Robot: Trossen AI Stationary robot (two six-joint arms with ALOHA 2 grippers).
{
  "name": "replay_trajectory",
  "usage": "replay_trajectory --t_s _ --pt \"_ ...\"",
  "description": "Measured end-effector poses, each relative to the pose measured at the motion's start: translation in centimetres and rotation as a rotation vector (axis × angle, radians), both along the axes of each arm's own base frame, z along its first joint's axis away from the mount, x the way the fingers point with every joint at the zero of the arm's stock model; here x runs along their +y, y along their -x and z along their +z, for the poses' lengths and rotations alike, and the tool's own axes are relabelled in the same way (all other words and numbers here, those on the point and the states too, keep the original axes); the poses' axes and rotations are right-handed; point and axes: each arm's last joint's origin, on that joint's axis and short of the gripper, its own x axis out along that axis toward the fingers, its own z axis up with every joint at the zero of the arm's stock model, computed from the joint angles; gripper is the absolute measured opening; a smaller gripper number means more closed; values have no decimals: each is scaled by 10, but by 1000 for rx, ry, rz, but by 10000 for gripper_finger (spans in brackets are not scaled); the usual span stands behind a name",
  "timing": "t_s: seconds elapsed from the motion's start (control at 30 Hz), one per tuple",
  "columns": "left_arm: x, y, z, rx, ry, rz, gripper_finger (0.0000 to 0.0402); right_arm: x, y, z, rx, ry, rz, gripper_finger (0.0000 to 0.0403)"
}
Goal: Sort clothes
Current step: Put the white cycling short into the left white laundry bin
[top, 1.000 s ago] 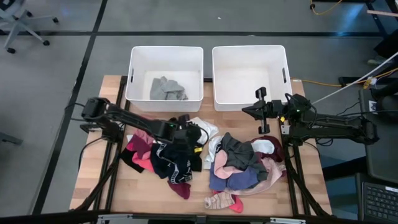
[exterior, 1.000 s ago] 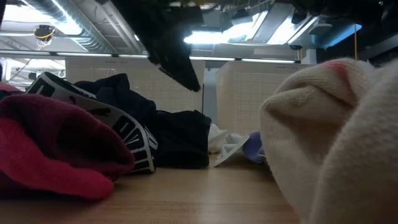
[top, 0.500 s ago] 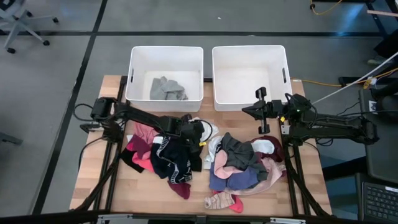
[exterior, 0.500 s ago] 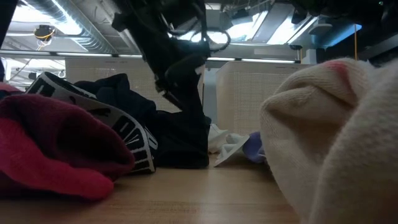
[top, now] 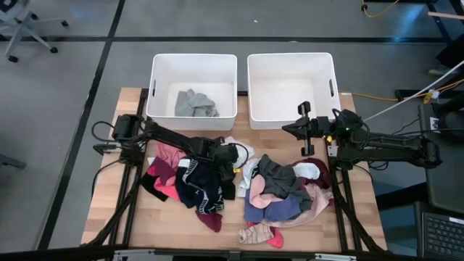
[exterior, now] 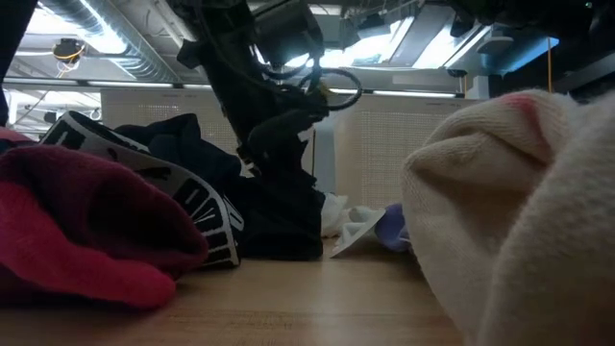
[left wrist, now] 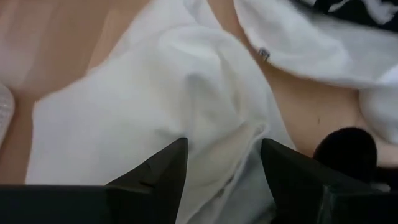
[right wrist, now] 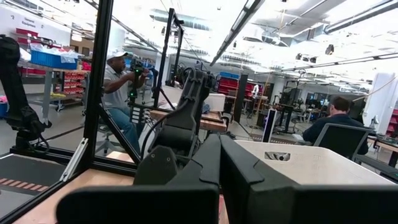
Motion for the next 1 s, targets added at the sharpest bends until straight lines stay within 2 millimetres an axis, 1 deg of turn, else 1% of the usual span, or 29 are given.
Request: replay_trajectory --t_s 0.07,0.17,0.3,0.53,0.63,0.77,1.0 --pt "0 -1 -3 0 0 1 184 0 0 0 0 0 0 5" --pt "0 -2 -8 16 -6 -7 158 0 0 0 0 0 0 5" --pt "0 -2 -10 32 -18 -27 110 0 0 0 0 0 0 5" --pt "0 -2 -9 35 -40 -67 13 0 0 0 0 0 0 5" --pt "0 -3 -7 36 -44 -69 9 0 0 0 0 0 0 5" --pt "-4 -8 1 23 -63 -100 6 0 0 0 1 0 0 5" --pt "-14 -17 25 39 -178 -129 5 0 0 0 4 -1 0 5"
